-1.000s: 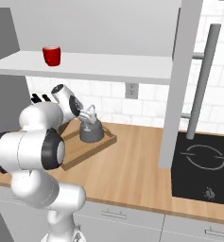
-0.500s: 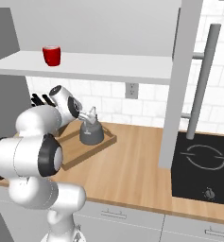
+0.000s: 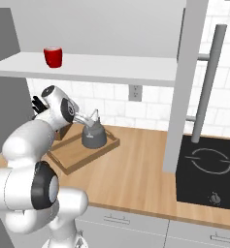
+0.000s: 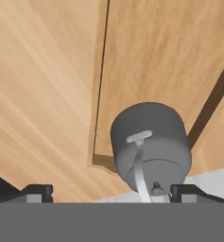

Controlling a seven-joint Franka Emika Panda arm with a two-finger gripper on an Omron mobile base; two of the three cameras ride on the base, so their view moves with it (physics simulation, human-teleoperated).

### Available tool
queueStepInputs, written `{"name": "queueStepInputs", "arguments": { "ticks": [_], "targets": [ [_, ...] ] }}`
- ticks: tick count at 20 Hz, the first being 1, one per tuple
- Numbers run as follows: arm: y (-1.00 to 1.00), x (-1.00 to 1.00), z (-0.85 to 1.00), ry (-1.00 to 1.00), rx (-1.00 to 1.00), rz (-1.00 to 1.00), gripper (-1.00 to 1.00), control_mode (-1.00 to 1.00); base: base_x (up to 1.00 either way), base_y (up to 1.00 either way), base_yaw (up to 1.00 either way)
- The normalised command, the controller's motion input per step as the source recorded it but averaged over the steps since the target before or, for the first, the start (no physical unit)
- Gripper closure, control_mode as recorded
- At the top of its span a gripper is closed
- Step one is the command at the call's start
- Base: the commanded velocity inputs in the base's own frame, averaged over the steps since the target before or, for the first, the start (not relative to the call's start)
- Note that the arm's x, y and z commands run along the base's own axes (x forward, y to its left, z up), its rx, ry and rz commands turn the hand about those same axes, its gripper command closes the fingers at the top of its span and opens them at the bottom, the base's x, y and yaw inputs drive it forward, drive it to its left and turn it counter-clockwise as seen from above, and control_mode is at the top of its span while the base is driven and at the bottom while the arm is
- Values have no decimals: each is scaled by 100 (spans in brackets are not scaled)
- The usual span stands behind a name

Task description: Pick the kettle from the counter and place it on the tray. Then pick the mug from the cabinet and place it on the tray. Then close the cabinet doors.

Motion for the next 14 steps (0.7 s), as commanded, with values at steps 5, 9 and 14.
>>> {"name": "queueStepInputs", "arguments": {
  "ticks": [5, 9, 14],
  "targets": [
    [0, -67, 32, 0, 0, 9, -100, -100, 0, 0, 0],
    [0, -60, 41, 0, 0, 14, -100, -100, 0, 0, 0],
    [2, -55, 46, 0, -1, 20, -100, -100, 0, 0, 0]
  ]
}}
